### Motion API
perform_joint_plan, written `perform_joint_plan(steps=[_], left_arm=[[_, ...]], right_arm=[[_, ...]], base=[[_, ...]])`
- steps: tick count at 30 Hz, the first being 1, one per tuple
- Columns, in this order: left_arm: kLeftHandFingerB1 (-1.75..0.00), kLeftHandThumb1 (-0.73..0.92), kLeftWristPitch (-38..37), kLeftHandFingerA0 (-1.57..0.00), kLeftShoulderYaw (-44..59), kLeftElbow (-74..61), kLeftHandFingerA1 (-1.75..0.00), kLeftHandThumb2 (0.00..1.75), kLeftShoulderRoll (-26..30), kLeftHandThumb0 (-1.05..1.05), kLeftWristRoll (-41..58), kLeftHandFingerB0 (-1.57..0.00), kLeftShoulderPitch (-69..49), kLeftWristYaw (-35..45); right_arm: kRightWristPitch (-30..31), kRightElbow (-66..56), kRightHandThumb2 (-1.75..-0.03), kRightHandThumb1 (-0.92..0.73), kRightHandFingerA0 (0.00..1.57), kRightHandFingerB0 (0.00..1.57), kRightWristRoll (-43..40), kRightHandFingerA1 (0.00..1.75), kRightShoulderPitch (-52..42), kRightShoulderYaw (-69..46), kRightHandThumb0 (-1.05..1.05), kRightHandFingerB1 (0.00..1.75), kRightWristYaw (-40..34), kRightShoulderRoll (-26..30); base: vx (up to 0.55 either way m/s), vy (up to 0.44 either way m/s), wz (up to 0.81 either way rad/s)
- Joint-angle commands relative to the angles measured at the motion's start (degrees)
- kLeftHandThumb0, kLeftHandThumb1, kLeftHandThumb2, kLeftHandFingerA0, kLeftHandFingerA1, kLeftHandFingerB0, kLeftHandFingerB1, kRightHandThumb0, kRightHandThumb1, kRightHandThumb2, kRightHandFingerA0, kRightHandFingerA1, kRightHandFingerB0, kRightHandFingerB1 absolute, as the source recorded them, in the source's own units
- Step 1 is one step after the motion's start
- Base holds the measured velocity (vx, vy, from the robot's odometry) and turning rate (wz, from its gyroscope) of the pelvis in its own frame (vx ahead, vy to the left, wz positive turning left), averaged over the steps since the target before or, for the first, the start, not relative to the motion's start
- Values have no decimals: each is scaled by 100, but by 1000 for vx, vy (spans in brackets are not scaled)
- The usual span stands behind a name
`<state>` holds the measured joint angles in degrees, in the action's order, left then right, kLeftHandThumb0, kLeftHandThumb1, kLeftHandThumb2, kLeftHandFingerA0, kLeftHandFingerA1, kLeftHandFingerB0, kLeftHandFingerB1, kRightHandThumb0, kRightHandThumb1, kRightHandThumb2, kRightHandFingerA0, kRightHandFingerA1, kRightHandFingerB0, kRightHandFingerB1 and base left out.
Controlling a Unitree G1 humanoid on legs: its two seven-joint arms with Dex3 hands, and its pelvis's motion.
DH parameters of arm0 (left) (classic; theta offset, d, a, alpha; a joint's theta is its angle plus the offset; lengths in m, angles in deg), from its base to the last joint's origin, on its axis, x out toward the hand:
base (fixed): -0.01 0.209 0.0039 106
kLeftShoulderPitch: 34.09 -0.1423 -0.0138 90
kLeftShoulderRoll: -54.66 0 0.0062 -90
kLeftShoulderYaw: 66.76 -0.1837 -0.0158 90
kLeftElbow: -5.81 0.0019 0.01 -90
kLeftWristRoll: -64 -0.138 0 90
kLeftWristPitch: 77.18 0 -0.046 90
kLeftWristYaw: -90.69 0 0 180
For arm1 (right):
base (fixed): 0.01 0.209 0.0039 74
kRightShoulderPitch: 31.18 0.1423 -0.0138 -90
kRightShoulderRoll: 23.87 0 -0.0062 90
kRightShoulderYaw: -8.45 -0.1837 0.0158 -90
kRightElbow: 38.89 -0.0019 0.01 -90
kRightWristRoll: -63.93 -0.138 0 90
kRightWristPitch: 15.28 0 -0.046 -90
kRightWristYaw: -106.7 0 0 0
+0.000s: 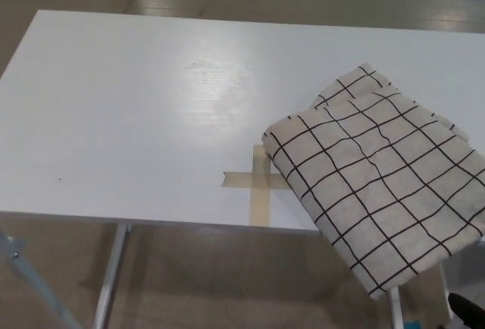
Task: Use the left hand to fold a white towel with checkered patterns in half.
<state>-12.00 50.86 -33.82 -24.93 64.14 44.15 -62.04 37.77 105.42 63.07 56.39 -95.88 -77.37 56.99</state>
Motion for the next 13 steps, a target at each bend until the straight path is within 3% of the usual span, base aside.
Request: perform_joint_plan(steps=[1,13], left_arm=[[-32,62,470,-31,-157,530,-36,59,-81,-71,337,-27,387,130],[-32,62,227,-31,-626,1330,-36,60,-38,-74,235,-26,772,-8]], right_arm=[[150,69,-62,-70,51,52,-99,52,-68,-3,-55,40,84,53],[141,83,-61,-70,53,54,-87,56,102,-3,-54,40,50,97]], base=[[0,0,0],[0,0,0]])
